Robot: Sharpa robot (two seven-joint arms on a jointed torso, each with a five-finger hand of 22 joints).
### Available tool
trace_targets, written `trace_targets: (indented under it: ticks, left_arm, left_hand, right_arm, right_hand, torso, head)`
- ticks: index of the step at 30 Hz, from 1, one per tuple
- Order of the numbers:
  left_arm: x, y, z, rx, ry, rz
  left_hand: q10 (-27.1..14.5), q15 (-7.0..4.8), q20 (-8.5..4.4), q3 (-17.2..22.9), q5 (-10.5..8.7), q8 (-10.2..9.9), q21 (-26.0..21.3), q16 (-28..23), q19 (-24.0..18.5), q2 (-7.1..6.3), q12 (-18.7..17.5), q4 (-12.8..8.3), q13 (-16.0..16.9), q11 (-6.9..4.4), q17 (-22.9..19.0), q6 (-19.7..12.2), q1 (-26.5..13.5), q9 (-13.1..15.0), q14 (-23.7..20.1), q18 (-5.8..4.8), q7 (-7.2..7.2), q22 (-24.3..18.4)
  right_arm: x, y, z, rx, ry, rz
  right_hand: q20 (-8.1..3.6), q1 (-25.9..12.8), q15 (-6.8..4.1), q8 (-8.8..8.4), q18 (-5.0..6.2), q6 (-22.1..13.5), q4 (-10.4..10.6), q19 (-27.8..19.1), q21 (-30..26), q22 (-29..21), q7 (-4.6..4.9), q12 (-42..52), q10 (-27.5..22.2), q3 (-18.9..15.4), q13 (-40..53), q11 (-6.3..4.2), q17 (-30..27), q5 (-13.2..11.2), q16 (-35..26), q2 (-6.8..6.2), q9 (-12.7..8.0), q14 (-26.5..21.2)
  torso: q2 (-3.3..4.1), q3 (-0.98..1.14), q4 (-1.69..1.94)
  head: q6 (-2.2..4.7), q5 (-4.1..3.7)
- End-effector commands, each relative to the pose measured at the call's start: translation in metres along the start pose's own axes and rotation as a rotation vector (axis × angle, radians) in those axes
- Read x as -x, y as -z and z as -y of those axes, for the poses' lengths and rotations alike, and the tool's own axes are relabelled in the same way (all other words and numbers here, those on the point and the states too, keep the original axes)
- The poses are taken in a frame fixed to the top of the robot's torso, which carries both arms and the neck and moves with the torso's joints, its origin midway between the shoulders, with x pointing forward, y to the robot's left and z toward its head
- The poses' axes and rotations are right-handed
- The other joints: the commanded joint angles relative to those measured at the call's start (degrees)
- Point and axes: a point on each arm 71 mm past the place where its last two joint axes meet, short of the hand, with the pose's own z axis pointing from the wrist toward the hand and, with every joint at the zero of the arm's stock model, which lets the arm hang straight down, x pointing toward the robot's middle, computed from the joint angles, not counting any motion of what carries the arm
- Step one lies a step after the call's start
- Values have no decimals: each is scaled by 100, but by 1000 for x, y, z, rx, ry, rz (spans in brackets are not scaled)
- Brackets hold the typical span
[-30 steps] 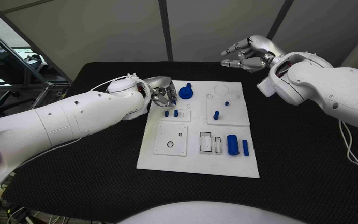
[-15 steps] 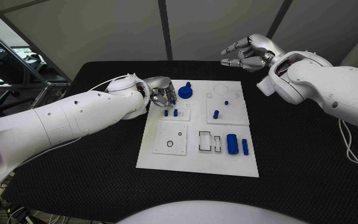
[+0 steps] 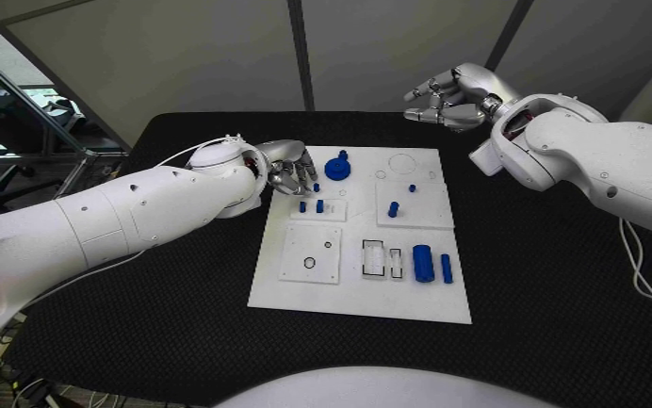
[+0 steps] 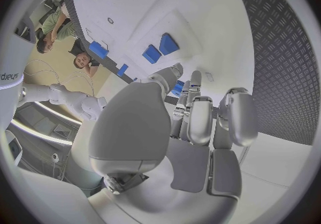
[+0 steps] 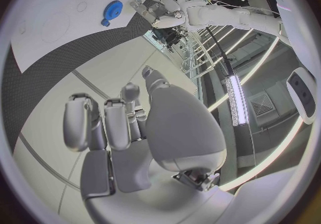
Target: Assemble the parts on the task board
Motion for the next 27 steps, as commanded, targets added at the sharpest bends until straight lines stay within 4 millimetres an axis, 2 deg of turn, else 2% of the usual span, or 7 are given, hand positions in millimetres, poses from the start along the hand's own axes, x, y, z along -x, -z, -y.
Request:
trace_targets:
  ticks: [1,11,14,18,20,23,27]
  left_arm:
    - [7,3,-7,12,26,44]
    - [41,24,-34,-6,333,234]
    - [48,32,-40,-33,522,292]
    - [52,39,-42,-88,813,333]
    - [52,43,-40,-133,962,340]
    - [52,46,-35,-182,1080,342]
    - [51,49,-27,-226,1164,338]
  left_hand:
    - [25,1,-17,-40,-28,-15,-55,21,67,3,-36,-7,6,9,-8,-54,-54,-3,70,10,13,776]
    - [69,48,20,-64,-28,282,-430,30,-64,83,-62,42,43,59,-42,516,-105,93,61,78,27,624]
    - [-39,81,46,-27,-29,310,-1505,-137,-474,141,-117,41,26,106,-430,607,-89,84,-88,276,62,176]
    - [4,98,69,9,-30,311,-2091,-296,-734,213,-70,22,41,110,-780,651,-54,65,-260,375,87,-82]
    - [-9,104,84,13,-31,294,-2724,-1514,-1023,241,-40,2,45,121,-3013,666,-47,42,-1184,474,104,-374]
    - [-19,104,90,-5,-33,281,-3184,-1922,-1210,260,-9,-16,50,120,-3594,680,-52,30,-1367,543,105,-604]
    - [-29,107,93,-19,-33,270,-3554,-2045,-1366,273,17,-39,56,122,-3689,682,-44,25,-1411,595,110,-788]
  right_arm:
    - [1,2,4,-29,102,-33]
    - [-5,20,20,-62,459,-136]
    - [-12,26,23,-64,572,-157]
    - [-26,34,26,-58,678,-173]
    - [-34,38,27,-48,719,-179]
    - [-42,40,27,-38,746,-187]
    - [-53,41,28,-27,761,-202]
  right_hand:
    - [-28,182,-71,54,79,150,-16,-65,-58,276,-24,-1218,-525,194,-1010,-34,-324,-63,-242,-3,13,163]
    - [-27,528,-56,36,22,723,-127,126,121,503,-56,-3603,73,957,-3122,-21,-429,-496,-279,-334,6,223]
    - [-19,502,-55,-7,17,768,-130,136,131,521,-81,-3823,125,1067,-3312,-13,-440,-651,-275,-381,-1,223]
    - [2,411,-23,-82,19,752,-95,130,122,518,-69,-4040,71,1132,-3496,28,-472,-729,-287,-481,-12,218]
    - [22,345,3,-135,22,721,-69,120,109,508,-51,-4156,23,1153,-3598,60,-495,-758,-296,-551,-18,213]
    - [44,298,27,-180,29,698,-56,100,84,485,-34,-4255,-29,1170,-3689,90,-519,-780,-307,-612,-18,208]
    - [74,269,61,-242,43,661,-66,61,33,437,2,-4370,-102,1198,-3806,133,-561,-785,-328,-675,-19,198]
  torso:
    - [-4,-8,7]
    - [-5,-1,-7]
    - [-5,-2,-4]
    - [-8,-1,-11]
    - [-6,-9,-3]
    - [-9,-8,5]
    - [-4,-13,1]
  head:
    - [9,-8]
    - [127,-201]
    - [171,-298]
    - [231,-385]
    - [252,-425]
    - [274,-451]
    - [276,-429]
